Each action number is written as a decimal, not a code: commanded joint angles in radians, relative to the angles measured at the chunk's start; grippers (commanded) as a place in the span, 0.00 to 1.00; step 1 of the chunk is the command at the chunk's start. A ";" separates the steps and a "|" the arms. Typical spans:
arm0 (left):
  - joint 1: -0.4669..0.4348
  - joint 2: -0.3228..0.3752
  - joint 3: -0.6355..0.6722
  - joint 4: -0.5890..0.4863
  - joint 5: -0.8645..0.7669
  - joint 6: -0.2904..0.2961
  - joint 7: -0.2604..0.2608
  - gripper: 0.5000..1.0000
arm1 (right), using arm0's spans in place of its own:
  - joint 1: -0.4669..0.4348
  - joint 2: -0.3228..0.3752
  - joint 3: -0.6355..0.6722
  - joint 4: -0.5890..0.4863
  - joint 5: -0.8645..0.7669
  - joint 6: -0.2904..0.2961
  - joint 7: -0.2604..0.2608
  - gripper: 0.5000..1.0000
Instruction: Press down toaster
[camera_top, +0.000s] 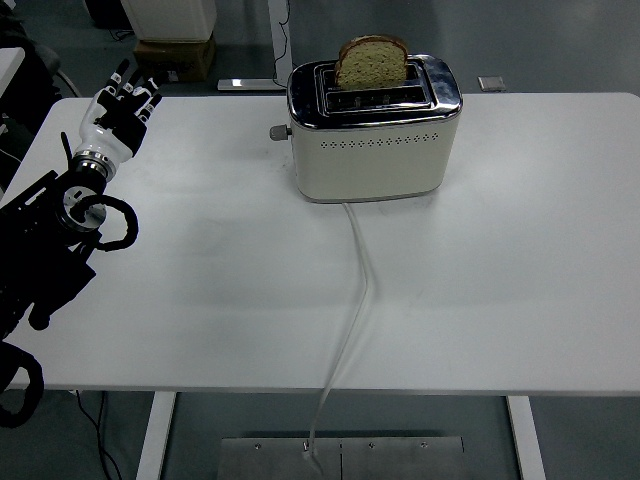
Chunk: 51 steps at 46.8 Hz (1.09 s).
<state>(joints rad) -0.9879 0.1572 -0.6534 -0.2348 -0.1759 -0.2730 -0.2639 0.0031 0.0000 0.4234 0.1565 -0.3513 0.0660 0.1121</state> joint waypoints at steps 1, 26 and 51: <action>0.000 -0.001 0.000 0.000 0.001 0.001 0.000 1.00 | 0.000 0.000 0.000 0.000 0.000 0.000 0.000 1.00; -0.046 0.005 0.005 0.005 0.001 0.005 0.000 1.00 | 0.000 0.000 0.000 0.000 0.000 0.000 0.000 1.00; -0.041 0.010 0.113 -0.001 0.257 0.001 0.003 1.00 | 0.000 0.000 0.000 0.000 0.000 0.000 0.000 1.00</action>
<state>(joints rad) -1.0261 0.1683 -0.5640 -0.2368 -0.0328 -0.2772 -0.2603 0.0031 0.0000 0.4234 0.1564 -0.3513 0.0660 0.1117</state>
